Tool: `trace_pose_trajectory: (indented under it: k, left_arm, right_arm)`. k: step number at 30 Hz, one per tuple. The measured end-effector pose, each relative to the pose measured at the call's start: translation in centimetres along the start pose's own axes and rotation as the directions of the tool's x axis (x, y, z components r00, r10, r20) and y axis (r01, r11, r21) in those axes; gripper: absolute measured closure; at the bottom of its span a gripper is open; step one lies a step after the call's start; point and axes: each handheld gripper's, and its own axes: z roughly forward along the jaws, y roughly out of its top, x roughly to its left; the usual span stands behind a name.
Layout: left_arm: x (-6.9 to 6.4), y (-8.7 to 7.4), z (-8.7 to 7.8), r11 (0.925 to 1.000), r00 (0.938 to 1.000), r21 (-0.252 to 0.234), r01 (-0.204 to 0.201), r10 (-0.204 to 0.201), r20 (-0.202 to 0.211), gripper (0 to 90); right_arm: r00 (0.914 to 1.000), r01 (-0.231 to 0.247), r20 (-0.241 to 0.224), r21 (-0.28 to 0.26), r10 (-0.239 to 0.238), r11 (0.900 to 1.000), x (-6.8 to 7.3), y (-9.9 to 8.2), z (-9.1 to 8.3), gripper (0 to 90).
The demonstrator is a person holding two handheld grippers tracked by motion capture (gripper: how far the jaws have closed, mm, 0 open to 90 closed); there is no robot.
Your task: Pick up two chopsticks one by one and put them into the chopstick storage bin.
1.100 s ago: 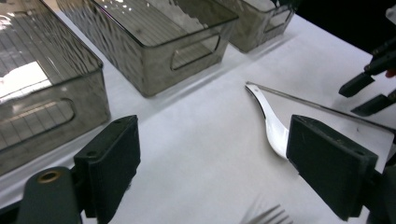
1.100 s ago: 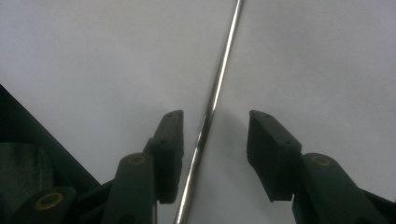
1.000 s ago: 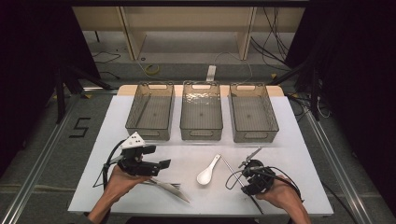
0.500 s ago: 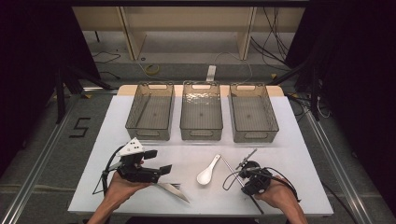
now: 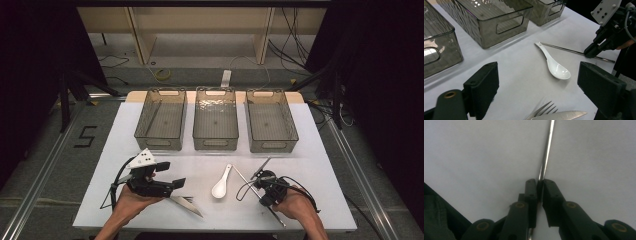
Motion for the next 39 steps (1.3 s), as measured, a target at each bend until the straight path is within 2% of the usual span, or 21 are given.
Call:
trace_pose_trajectory:
  k: [2, 6, 7, 9, 10, 12, 16, 20, 21, 24, 25, 33, 34, 37, 39]
  left_arm:
    - [0.0, 0.0, 0.0, 1.0, 1.0, 0.001, -0.003, 0.003, 0.002, 17.0]
    - [0.0, 0.0, 0.0, 1.0, 1.0, 0.001, -0.002, 0.002, 0.003, 17.0]
    - [-0.1, 0.0, 0.0, 1.0, 1.0, 0.001, -0.003, 0.003, 0.001, 17.0]
    - [-0.1, 0.0, 0.0, 1.0, 1.0, -0.001, -0.003, 0.003, 0.002, 17.0]
    - [-0.1, 0.0, 0.0, 1.0, 1.0, 0.0, -0.005, 0.005, 0.002, 17.0]
    - [-0.1, 0.0, 0.0, 1.0, 1.0, 0.0, -0.004, 0.004, 0.002, 17.0]
    - [0.0, 0.0, 0.0, 1.0, 1.0, 0.0, -0.005, 0.005, 0.002, 17.1]
    - [-0.1, 0.0, 0.0, 1.0, 1.0, -0.001, -0.005, 0.005, 0.001, 17.1]
    - [-0.1, 0.0, 0.0, 1.0, 1.0, -0.001, -0.005, 0.005, 0.0, 17.3]
    - [0.0, 0.0, 0.0, 1.0, 1.0, 0.0, -0.005, 0.005, 0.001, 17.4]
    - [0.0, 0.0, 0.0, 1.0, 1.0, 0.0, -0.005, 0.005, 0.001, 17.4]
    - [0.0, 0.1, 0.3, 0.9999, 0.9999, 0.009, -0.009, 0.009, 0.006, 17.4]
    - [0.0, 0.2, 0.3, 0.9998, 0.9999, 0.013, -0.012, 0.012, 0.009, 17.4]
    - [-0.1, 0.4, 0.5, 0.9999, 0.9996, 0.012, -0.004, 0.004, 0.026, 17.3]
    - [-0.4, 0.6, 0.8, 0.9994, 0.9992, 0.021, -0.026, 0.026, 0.029, 17.3]
  right_arm:
    - [0.9999, -0.014, -0.009, 0.019, 0.014, 0.9997, -0.1, 0.2, 0.0, 85.5]
    - [0.9999, -0.013, -0.002, 0.028, 0.013, 0.9995, 0.0, 0.4, 0.0, 85.7]
    - [0.9999, 0.013, 0.004, 0.024, -0.013, 0.9996, -0.2, 0.4, 0.0, 85.8]
    - [1.0, -0.005, 0.008, 0.028, 0.005, 0.9996, 0.0, 0.4, -0.1, 85.9]
    - [0.9998, 0.011, 0.016, 0.028, -0.011, 0.9996, -0.2, 0.3, -0.1, 85.9]
    - [0.9999, 0.002, 0.011, 0.034, -0.003, 0.9994, -0.3, 0.2, -0.3, 86.0]
    - [0.9995, 0.028, 0.015, 0.019, -0.029, 0.9994, -0.8, -0.4, -0.9, 86.1]
    - [0.9995, 0.022, 0.021, 0.025, -0.022, 0.9994, -1.0, -0.7, -1.1, 86.2]
    - [0.9987, 0.044, 0.025, 0.023, -0.044, 0.9988, -1.1, -0.9, -1.1, 86.3]
    - [0.9986, 0.044, 0.029, -0.001, -0.044, 0.999, -1.3, -1.1, -1.3, 86.3]
    - [0.9991, 0.029, 0.03, -0.006, -0.029, 0.9996, -1.4, -1.1, -1.4, 86.3]
    - [0.9989, 0.035, 0.033, -0.078, -0.033, 0.9964, -1.9, -1.6, -3.2, 86.3]
    - [0.9985, 0.044, 0.038, -0.1, -0.041, 0.994, -2.1, -1.7, -3.4, 86.3]
    - [0.9981, 0.056, 0.032, -0.129, -0.052, 0.9901, -1.7, -1.6, -4.2, 86.3]
    - [0.9966, 0.081, 0.027, -0.148, -0.078, 0.9857, -1.0, -1.3, -4.6, 86.3]
